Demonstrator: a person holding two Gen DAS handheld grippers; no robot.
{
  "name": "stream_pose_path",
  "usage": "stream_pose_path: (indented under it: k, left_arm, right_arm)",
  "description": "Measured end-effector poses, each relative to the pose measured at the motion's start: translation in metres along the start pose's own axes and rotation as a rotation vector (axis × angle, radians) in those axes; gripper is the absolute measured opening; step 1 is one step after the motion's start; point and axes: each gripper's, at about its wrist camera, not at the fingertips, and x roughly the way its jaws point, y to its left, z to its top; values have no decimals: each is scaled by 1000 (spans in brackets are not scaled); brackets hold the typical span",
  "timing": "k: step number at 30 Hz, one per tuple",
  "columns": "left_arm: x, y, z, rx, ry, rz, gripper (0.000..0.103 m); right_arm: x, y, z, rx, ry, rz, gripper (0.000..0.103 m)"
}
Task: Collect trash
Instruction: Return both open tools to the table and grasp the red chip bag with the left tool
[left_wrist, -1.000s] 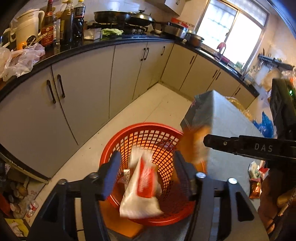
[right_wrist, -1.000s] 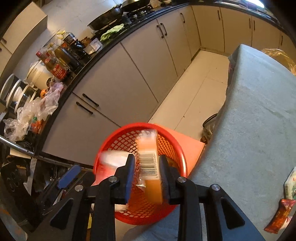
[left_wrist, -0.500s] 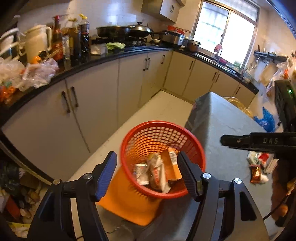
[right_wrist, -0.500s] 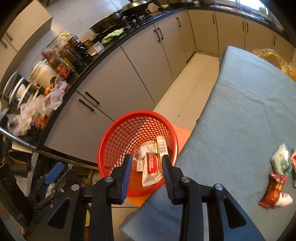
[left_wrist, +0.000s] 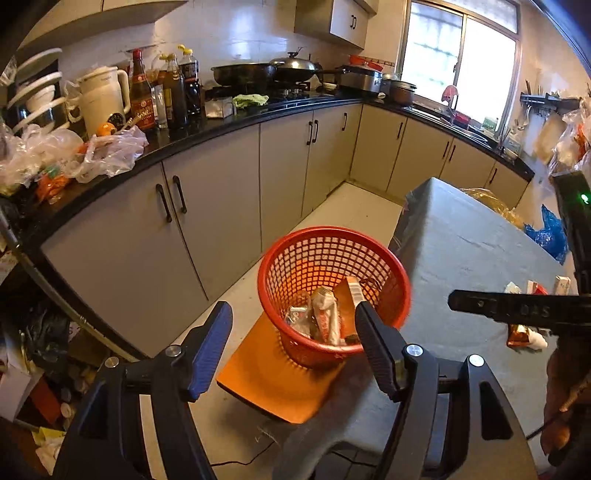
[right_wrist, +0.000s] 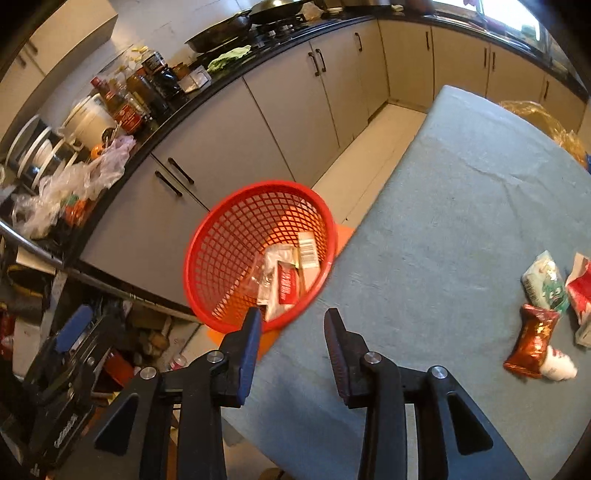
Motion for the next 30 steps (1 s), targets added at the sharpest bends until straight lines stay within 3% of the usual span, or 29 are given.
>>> stream_pose_path:
  k: [6,12,19,30]
  left_arm:
    - [-17,-24,-19,-16,8,22,68]
    - [-32,-59,-15,11,-16,6,69]
    - [-29,-115,-7,88,20,-130,70]
    - [32,-218,-12,153,231,-347,70]
  right_arm:
    - [-18,-10,-3,-41,-4,14,38]
    - [-49,-35,-7,-40,-40,25,38]
    - [-100,-111,-23,122,-132,-12,39]
    - [-178,-259,-91,449,-243,-138,42]
